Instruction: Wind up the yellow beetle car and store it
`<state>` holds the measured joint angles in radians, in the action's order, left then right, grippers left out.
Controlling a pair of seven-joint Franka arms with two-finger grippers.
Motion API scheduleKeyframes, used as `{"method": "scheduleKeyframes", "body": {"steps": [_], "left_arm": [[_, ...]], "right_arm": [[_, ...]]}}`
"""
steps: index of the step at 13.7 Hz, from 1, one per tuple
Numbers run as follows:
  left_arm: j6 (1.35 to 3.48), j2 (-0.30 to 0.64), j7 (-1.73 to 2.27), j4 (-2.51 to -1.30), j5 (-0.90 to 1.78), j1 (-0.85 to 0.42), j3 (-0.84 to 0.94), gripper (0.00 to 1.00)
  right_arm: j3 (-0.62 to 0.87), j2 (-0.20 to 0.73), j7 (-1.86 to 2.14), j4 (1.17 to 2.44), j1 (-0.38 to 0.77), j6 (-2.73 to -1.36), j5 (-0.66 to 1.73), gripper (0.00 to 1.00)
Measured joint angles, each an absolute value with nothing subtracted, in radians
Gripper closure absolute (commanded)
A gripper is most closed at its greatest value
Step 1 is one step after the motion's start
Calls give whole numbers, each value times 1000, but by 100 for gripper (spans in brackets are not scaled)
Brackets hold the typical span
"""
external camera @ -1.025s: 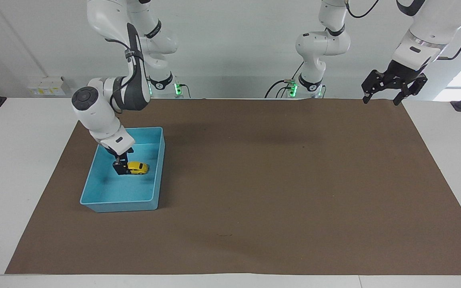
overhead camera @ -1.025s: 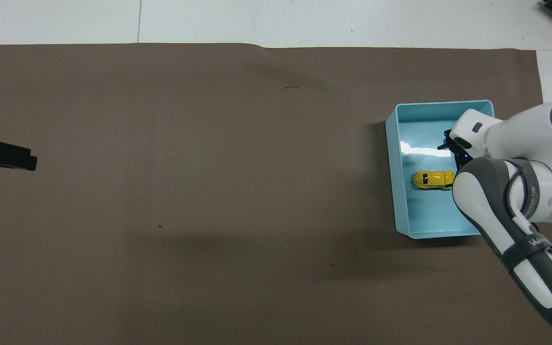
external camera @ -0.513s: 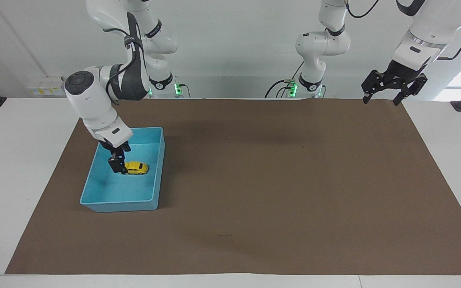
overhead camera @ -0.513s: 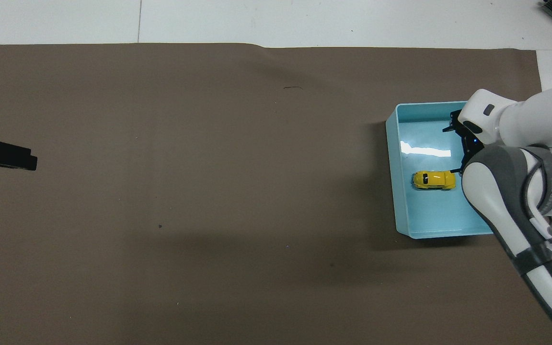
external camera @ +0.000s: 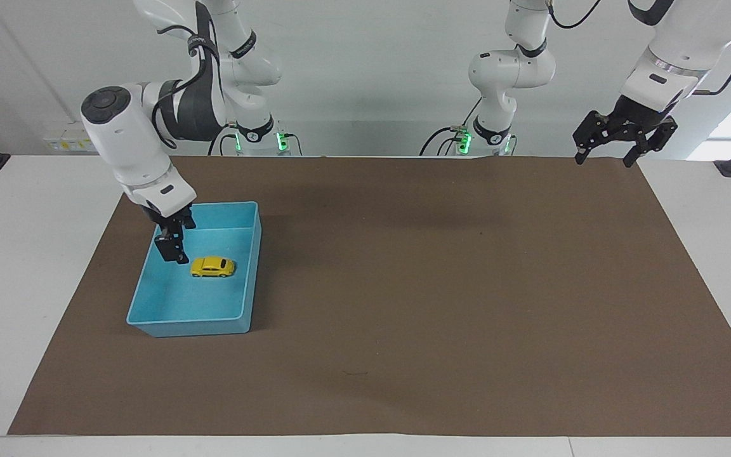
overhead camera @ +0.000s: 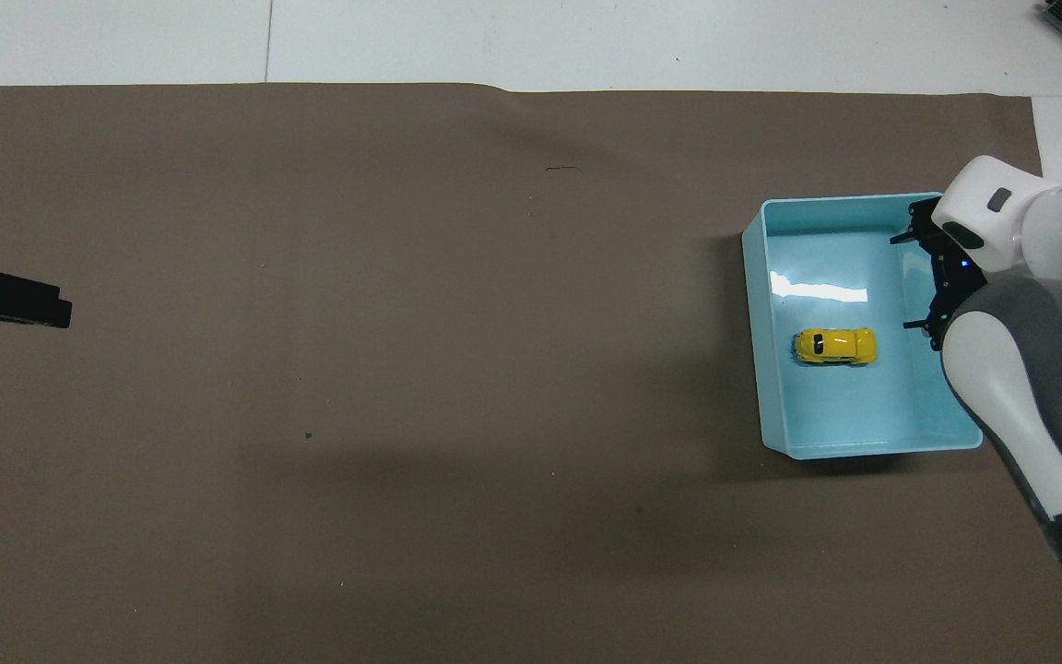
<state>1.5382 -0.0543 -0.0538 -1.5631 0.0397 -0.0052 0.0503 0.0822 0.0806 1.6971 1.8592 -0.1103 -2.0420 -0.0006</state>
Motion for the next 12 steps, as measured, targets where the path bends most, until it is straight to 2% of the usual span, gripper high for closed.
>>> {"method": "scheduleKeyframes", "body": {"steps": [4, 12], "left_arm": [[1538, -54, -54, -1563, 40, -5, 50, 0], [1538, -55, -54, -1563, 40, -5, 50, 0]], "right_arm": [[83, 29, 1697, 1858, -110, -2038, -1, 0], [80, 27, 1634, 1807, -71, -2005, -1, 0]]}}
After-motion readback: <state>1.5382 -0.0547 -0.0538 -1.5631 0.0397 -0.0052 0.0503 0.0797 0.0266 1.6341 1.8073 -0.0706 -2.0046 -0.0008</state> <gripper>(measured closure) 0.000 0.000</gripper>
